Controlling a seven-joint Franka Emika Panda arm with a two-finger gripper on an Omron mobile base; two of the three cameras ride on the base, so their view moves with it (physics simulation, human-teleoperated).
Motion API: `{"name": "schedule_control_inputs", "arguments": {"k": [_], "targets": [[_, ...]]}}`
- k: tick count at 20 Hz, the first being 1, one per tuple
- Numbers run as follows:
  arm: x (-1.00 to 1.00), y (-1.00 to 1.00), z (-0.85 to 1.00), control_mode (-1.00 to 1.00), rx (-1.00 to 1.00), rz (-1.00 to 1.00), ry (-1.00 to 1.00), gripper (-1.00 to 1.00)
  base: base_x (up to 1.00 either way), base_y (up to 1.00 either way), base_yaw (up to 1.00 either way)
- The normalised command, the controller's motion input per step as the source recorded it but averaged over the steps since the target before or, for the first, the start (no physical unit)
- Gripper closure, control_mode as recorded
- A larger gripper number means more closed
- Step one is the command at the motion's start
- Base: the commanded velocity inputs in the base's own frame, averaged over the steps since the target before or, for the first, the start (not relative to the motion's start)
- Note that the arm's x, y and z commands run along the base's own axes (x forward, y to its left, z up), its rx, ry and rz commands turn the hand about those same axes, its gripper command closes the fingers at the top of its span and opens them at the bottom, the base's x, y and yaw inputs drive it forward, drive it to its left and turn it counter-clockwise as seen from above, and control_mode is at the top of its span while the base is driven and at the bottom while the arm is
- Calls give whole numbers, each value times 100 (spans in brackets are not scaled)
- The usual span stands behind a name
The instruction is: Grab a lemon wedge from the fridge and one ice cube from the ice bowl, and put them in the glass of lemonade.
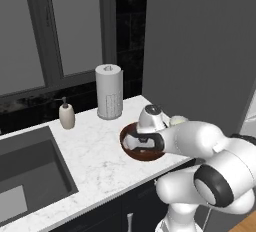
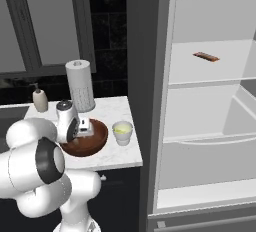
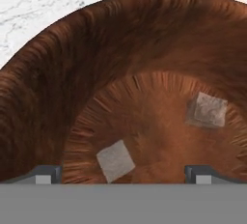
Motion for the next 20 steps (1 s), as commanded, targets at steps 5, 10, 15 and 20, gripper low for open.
{"name": "schedule_control_inputs", "arguments": {"k": [5, 10, 15, 20], "targets": [[6, -33, 0, -100, 0, 0, 0, -100, 0, 0, 0], [14, 2, 2, -100, 0, 0, 0, -100, 0, 0, 0], [4, 5, -33, -100, 0, 0, 1, -100, 0, 0, 0], [-21, 0, -31, -100, 0, 0, 0, -100, 0, 0, 0]]}}
